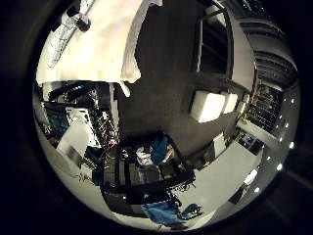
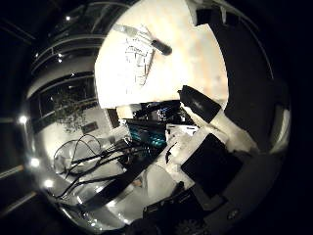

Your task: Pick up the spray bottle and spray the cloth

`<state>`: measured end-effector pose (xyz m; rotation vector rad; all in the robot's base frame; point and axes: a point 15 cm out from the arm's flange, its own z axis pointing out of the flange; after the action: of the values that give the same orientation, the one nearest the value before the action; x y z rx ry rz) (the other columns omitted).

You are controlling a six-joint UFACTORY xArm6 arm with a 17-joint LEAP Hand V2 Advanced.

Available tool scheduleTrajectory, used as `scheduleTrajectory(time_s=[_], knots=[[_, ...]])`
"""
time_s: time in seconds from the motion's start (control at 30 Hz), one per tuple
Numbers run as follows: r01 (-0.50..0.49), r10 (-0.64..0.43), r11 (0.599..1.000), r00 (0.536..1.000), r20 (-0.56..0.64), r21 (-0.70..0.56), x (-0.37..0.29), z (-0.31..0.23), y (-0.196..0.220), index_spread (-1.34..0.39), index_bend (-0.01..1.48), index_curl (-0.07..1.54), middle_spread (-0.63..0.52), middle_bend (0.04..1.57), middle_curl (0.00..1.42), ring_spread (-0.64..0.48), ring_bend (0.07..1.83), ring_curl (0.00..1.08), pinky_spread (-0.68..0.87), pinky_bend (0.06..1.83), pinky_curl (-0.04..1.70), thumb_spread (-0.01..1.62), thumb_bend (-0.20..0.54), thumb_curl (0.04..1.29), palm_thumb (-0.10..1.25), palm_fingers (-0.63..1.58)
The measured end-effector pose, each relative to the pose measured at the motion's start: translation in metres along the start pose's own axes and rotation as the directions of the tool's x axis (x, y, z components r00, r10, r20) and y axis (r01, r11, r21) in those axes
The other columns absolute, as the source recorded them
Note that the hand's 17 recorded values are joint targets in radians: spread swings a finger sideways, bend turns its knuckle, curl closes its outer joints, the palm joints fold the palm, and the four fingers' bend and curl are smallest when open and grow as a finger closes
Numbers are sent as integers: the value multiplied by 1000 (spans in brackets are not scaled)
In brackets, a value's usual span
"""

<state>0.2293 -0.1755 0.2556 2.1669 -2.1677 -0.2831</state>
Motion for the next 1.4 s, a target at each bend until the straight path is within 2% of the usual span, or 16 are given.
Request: scheduleTrajectory(time_s=[0.67, 0.97, 1.13, 1.23, 1.4], knots=[[-33, 33, 999, 999, 0, 28, -27, -5, -35, -369, 168, 371, -60, 346, 424, 60, 435, 266, 385, 248, 252, 1120, -20, 388, 749, 458], [-94, 86, 993, 990, 114, 66, -45, 2, -62, -320, 141, 298, -36, 338, 419, 77, 516, 290, 374, 377, 277, 1113, -31, 368, 659, 350], [-150, 122, 980, 972, 203, 133, -53, 7, -85, -289, 141, 267, -3, 329, 408, 96, 559, 301, 366, 455, 291, 1111, -26, 345, 601, 277], [-195, 147, 966, 955, 259, 170, -52, 11, -99, -275, 151, 266, 22, 314, 398, 127, 514, 289, 369, 506, 301, 1099, -27, 334, 574, 209], [-251, 192, 958, 921, 339, 139, -54, 35, -107, -247, 158, 274, 78, 262, 369, 177, 423, 258, 371, 512, 297, 1078, -30, 314, 525, 100]])
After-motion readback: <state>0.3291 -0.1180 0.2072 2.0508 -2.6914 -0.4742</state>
